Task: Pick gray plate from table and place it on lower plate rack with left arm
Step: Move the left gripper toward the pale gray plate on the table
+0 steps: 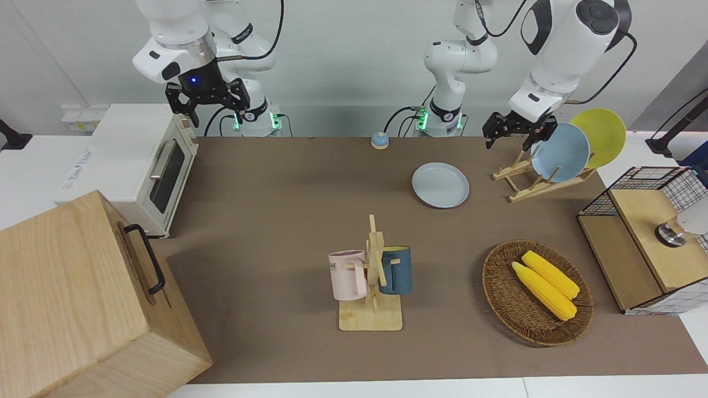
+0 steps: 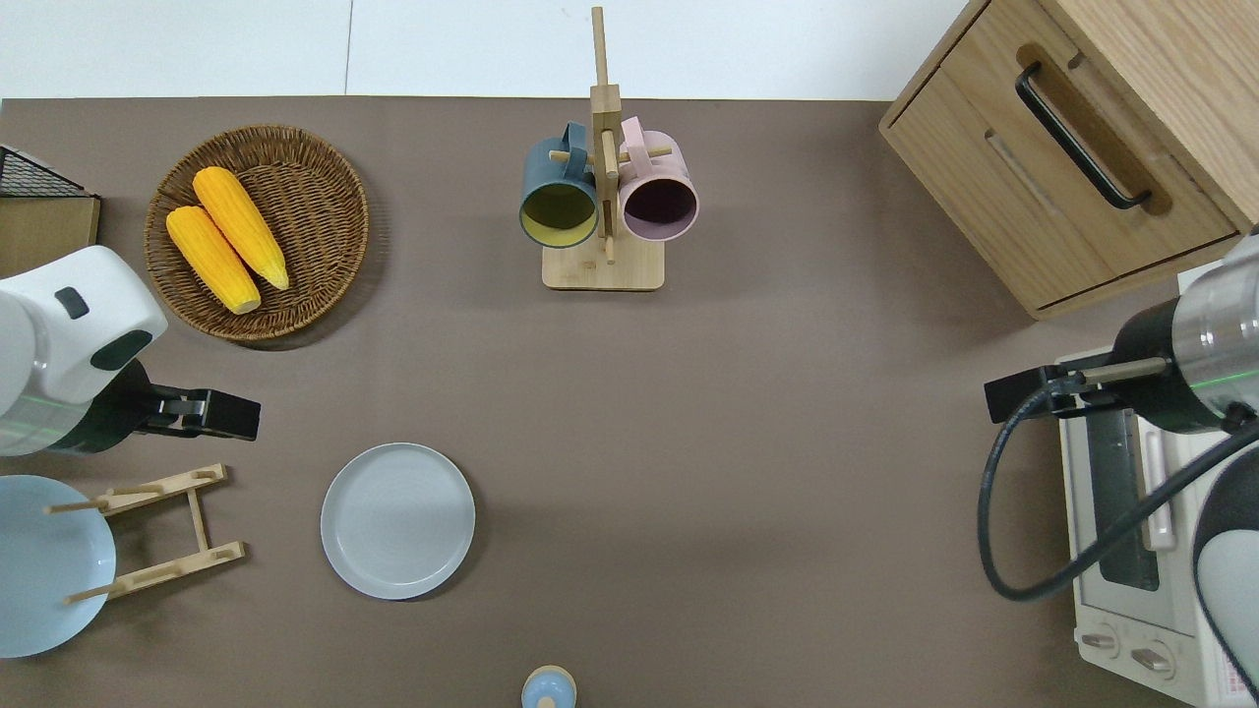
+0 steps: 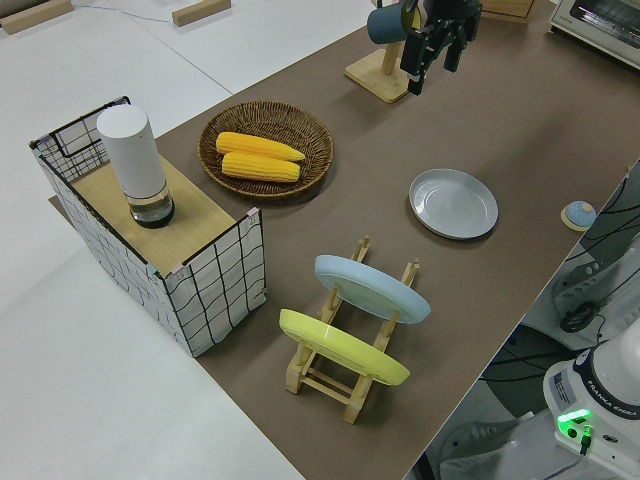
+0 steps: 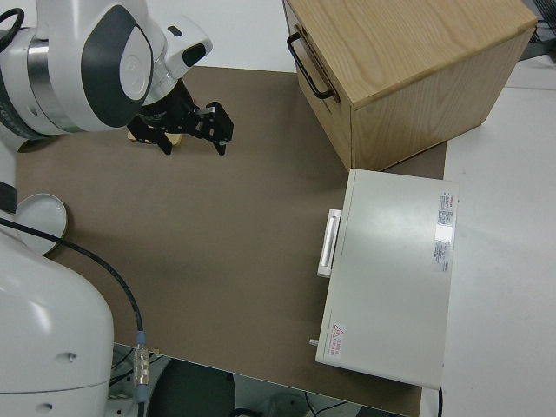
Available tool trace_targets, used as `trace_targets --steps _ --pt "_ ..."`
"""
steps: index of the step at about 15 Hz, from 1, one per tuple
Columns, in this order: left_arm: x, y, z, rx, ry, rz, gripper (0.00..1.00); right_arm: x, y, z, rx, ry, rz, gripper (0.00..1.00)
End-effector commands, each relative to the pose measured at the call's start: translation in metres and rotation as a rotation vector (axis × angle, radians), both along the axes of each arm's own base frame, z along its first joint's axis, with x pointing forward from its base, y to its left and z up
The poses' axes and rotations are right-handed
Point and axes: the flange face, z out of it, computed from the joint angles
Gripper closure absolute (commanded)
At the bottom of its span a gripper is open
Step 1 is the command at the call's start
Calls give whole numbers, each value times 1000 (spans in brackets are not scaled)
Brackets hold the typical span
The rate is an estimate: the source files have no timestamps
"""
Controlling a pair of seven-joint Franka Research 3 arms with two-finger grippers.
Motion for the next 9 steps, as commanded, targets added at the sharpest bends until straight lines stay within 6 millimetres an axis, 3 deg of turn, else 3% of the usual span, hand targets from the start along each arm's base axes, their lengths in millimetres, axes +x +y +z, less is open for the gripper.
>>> trace_targets --steps 1,9 --pt "-14 4 -26 5 -22 21 5 -2 -1 3 9 7 -3 11" --pt "-37 8 -101 -36 -6 59 7 -2 -1 3 9 7 -3 11"
